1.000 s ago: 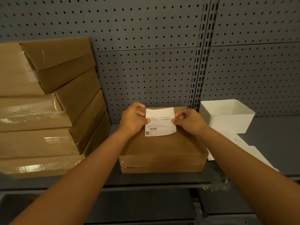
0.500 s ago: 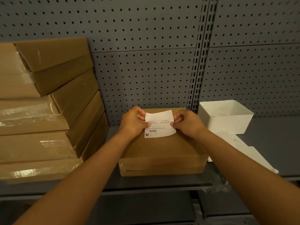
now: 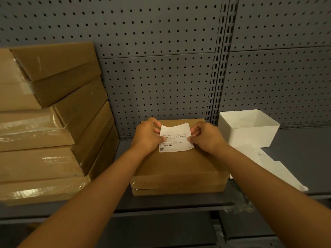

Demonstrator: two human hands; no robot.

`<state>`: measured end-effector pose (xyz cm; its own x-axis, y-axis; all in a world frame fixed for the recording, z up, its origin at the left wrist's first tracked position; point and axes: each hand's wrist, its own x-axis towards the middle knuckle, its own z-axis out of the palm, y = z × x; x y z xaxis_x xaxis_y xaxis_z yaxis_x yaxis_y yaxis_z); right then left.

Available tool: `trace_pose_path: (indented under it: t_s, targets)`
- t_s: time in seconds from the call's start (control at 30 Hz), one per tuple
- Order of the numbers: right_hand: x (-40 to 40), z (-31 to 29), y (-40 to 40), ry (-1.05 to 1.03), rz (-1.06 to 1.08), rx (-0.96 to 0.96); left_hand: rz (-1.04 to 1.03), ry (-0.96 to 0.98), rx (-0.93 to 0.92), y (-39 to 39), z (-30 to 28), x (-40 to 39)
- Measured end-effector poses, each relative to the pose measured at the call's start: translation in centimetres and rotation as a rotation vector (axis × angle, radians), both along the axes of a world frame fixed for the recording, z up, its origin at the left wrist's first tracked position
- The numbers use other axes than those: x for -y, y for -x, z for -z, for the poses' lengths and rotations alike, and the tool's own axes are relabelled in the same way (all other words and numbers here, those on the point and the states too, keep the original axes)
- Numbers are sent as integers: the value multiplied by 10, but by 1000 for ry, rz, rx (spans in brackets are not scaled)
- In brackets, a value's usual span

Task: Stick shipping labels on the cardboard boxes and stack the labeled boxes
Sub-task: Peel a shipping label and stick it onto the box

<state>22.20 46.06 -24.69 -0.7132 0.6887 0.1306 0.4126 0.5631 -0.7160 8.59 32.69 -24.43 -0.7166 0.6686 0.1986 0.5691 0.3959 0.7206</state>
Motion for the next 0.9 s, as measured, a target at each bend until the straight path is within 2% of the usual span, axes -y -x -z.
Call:
trace_pose_path:
  t_s: [0.43,0.6,0.73,0.8,0.9]
  targets:
    - [4,1,1,-87,22,16,-94,64,-178,-7,1,-4]
    - [2,2,-1,-63,36,5,-179,169,-290,-9,-5,0]
    - [9,-2,-1,-191,-2,-92,-31,134,-409,-19,-5,4]
    - [16,-5,1,-265,-109,-93,86,113,-371,-25,-4,4]
    - [28,-5,2,-306,-260,13,168,192,-310,-30,-2,6]
